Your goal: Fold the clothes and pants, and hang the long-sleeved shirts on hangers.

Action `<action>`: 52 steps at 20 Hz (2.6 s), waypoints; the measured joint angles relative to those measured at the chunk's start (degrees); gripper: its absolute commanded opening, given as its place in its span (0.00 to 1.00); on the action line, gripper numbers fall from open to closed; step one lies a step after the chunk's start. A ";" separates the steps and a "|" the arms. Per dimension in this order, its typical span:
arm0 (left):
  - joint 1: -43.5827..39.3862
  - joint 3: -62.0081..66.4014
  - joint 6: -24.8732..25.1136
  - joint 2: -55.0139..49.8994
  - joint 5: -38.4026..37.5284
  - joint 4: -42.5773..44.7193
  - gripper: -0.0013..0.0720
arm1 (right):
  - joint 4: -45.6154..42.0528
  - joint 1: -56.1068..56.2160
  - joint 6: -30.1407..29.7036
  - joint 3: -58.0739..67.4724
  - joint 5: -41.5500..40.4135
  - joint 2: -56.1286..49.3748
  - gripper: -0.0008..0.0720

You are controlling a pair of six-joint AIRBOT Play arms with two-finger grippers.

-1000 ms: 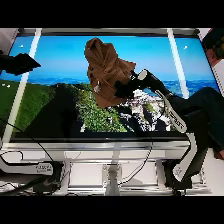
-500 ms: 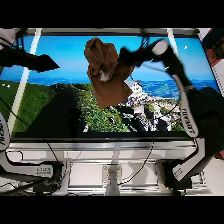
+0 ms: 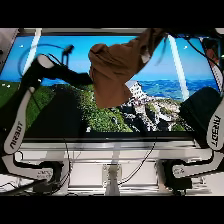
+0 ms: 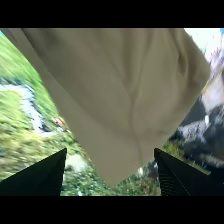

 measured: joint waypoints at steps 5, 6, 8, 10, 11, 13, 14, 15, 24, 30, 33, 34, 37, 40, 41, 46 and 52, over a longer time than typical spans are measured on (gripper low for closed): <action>-4.20 -2.97 0.00 -5.07 1.22 -0.55 0.87 | -1.53 -1.77 -0.63 -2.08 1.77 0.72 0.05; -4.50 -3.15 0.00 -5.88 1.40 -0.76 0.86 | -1.64 -1.84 -0.79 -2.25 1.92 0.79 0.05; -4.39 -3.41 0.00 -6.91 1.46 0.07 0.86 | -2.14 -2.01 -1.29 -2.43 2.01 0.85 0.05; -3.45 -3.54 0.00 -7.41 1.44 1.42 0.86 | -2.23 -2.08 -1.90 -2.51 2.12 0.85 0.05; -2.78 -3.58 0.00 -7.58 1.20 2.05 0.86 | -2.29 -2.10 -2.10 -2.56 2.14 0.85 0.05; -1.07 -3.63 0.00 -7.76 0.07 2.86 0.86 | -2.47 -2.12 -2.29 -2.60 2.19 0.85 0.05; -0.26 -3.65 0.00 -7.87 -0.63 3.19 0.86 | -2.47 -2.12 -2.38 -2.60 2.19 0.85 0.05; 0.39 -3.67 0.00 -7.91 -1.44 3.48 0.86 | -2.49 -2.12 -2.47 -2.60 2.19 0.85 0.05; -0.74 -4.02 0.66 -8.11 -4.52 3.89 0.69 | -1.81 -2.12 -2.60 -2.60 2.36 0.87 0.05; -1.42 -4.02 0.66 -9.22 -3.26 3.93 0.69 | -0.26 -2.12 -2.60 -2.60 2.67 0.87 0.05; -1.49 -3.96 0.68 -10.82 -3.23 2.89 0.58 | 0.28 -2.12 -2.60 -2.60 2.71 0.87 0.05; -1.53 -3.96 0.68 -11.32 -3.19 2.62 0.38 | 0.33 -2.12 -2.60 -2.60 2.73 0.90 0.05; -1.53 -4.02 0.85 -12.41 -2.80 2.19 0.04 | 0.52 -2.12 -2.60 -2.60 2.75 0.90 0.05; -1.07 -3.15 1.33 -12.63 -2.78 1.81 0.04 | 0.26 -2.14 -2.60 -2.10 2.75 1.01 0.05; -0.48 -2.49 1.44 -12.35 -2.91 2.60 0.04 | -0.52 -2.16 -2.60 -1.49 2.71 1.07 0.05; 6.84 3.78 1.68 -5.60 -5.42 6.36 0.04 | -6.58 -3.19 -5.42 0.98 1.27 2.73 0.05; 22.86 10.23 2.43 10.16 -4.17 10.16 0.04 | -10.12 -7.37 -7.37 1.57 0.44 7.89 0.05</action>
